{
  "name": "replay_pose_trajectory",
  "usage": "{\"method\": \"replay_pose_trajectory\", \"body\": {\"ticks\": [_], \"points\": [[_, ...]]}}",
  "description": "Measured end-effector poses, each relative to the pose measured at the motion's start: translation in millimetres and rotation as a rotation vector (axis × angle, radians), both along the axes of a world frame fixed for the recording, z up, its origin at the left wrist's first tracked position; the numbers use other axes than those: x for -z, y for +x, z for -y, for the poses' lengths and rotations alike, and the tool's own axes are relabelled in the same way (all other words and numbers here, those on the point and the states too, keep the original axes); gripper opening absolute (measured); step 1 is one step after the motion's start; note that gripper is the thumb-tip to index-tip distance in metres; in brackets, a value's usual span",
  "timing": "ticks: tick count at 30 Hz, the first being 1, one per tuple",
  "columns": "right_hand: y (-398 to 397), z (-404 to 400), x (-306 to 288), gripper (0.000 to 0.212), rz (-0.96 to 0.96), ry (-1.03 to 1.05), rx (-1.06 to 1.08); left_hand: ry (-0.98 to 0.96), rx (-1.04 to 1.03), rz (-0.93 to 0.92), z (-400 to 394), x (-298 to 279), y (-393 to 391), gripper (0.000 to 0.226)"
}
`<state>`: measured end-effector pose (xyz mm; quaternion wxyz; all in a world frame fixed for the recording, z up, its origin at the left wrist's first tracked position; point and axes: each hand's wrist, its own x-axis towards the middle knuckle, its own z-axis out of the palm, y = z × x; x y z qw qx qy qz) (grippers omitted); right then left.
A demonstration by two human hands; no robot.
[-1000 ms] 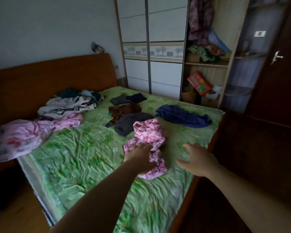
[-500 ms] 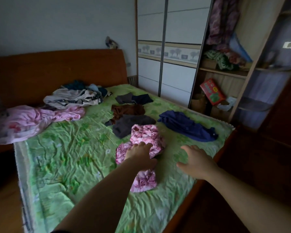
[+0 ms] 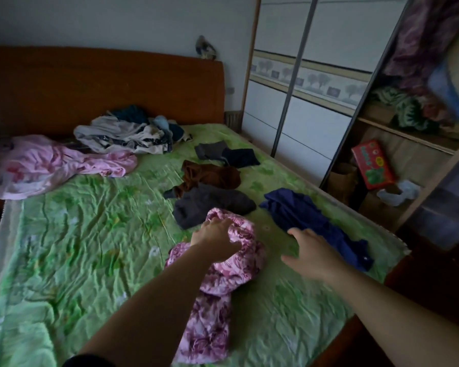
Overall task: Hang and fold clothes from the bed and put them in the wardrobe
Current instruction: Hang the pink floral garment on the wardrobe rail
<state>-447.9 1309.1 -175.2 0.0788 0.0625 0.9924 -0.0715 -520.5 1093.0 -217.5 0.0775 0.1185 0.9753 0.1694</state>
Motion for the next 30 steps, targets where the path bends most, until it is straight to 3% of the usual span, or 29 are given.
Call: {"method": "replay_pose_trajectory", "body": {"ticks": [10, 18, 24, 30], "points": [[-169.3, -60.2, 30.3, 0.074, 0.016, -0.080, -0.293, -0.058, -0.301, 0.024, -34.5, 17.3, -92.0, 0.070], [-275.9, -122.0, 75.4, 0.080, 0.167, -0.162, -0.461, -0.132, -0.527, 0.147, -95.3, 47.8, -125.5, 0.073], [-323.8, -94.6, 106.8, 0.075, 0.241, -0.127, -0.609, -0.093, -0.672, 0.181, -98.4, 71.3, -125.4, 0.067], [-347.5, -41.1, 138.7, 0.084, 0.288, -0.154, -0.719, -0.051, -0.738, 0.237, -82.7, 98.6, -128.7, 0.072]]}}
